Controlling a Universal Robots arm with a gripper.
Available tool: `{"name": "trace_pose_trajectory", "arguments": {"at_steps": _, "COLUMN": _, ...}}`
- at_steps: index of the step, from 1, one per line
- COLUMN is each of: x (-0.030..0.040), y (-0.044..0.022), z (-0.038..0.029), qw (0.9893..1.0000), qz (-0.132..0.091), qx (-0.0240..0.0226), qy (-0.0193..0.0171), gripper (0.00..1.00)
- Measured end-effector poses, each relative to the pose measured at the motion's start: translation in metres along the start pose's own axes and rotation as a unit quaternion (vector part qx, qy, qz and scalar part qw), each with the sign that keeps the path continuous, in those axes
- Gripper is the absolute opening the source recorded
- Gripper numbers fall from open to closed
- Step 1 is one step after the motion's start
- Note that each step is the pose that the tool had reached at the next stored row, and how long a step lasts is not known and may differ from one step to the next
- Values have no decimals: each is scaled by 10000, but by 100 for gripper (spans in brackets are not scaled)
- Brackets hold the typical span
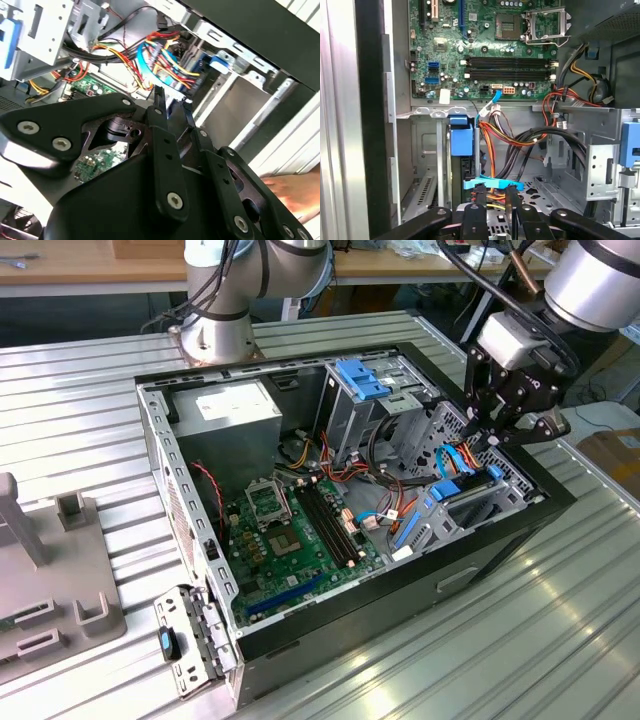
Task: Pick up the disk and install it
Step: 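Insert the second disk wire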
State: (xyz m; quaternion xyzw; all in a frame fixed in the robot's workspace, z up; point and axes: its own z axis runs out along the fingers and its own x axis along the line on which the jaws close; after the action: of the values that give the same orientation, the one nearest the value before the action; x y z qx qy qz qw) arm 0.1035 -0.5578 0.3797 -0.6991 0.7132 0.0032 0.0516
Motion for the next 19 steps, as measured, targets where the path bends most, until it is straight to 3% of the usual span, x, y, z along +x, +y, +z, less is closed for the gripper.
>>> {"name": "trace_pose_trajectory", "arguments": {"at_steps": 1, "x": -46, "y": 11, "z": 3, "qw": 10000, "qz": 0, "qx": 0, "qy": 0, "gripper": 29}}
{"name": "trace_pose_trajectory", "arguments": {"at_steps": 5, "x": -117, "y": 34, "z": 7, "qw": 10000, "qz": 1, "qx": 0, "qy": 0, "gripper": 29}}
{"name": "trace_pose_trajectory", "arguments": {"at_steps": 12, "x": -119, "y": 36, "z": 7, "qw": 10000, "qz": 1, "qx": 0, "qy": 0, "gripper": 29}}
{"name": "trace_pose_trajectory", "arguments": {"at_steps": 19, "x": -118, "y": 101, "z": 2, "qw": 10000, "qz": 1, "qx": 0, "qy": 0, "gripper": 29}}
